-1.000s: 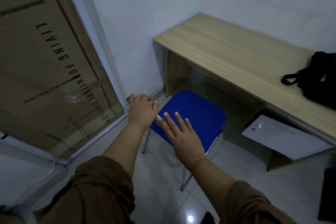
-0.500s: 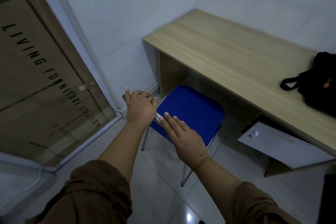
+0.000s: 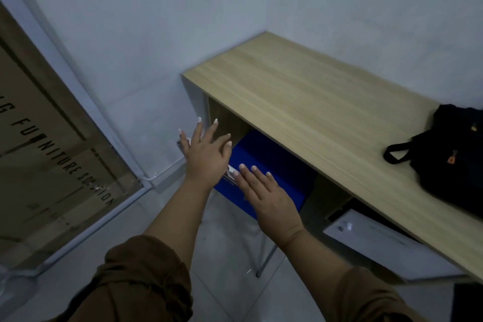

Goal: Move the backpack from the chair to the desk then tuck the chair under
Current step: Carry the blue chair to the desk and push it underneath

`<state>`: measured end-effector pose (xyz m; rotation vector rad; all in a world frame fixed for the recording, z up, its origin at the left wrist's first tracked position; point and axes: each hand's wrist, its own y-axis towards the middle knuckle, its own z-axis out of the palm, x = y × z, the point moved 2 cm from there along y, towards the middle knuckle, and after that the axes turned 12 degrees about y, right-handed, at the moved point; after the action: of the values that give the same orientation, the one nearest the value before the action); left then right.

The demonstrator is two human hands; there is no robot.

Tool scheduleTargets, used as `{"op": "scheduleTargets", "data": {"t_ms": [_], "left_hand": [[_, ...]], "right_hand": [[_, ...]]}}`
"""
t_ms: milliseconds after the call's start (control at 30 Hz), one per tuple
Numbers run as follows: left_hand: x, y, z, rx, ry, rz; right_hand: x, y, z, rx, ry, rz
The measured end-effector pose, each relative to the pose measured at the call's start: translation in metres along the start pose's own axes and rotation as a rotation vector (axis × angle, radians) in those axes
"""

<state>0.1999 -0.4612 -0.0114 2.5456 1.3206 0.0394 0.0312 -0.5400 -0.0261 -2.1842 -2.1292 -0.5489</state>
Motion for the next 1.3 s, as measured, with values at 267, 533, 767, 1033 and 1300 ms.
{"op": "scheduleTargets", "data": {"t_ms": [267,533,767,1033,1300], "left_hand": [[-0.037,0.041,0.017,-0.046,-0.030,0.007],[-0.044,0.093,0.033,-0.092,-0.060,0.082],[-0.055,0.148,0.044,-0.003,-0.085,0.123],[-0.059,0.153,0.052,-0.132,-0.125,0.107],[-0.077,0.144,0.042,0.099,-0.045,0.106]], "right_hand": [[-0.054,0.017,-0.005,-0.011,-0.061,0.091],[-0.077,0.053,-0.005,-0.109,-0.114,0.281],[-0.098,0.097,-0.006,-0.147,-0.015,0.578],[-0.114,0.098,-0.002,-0.205,-0.145,0.455],[-0.131,0.081,-0.012,-0.235,-0.192,0.321]]}}
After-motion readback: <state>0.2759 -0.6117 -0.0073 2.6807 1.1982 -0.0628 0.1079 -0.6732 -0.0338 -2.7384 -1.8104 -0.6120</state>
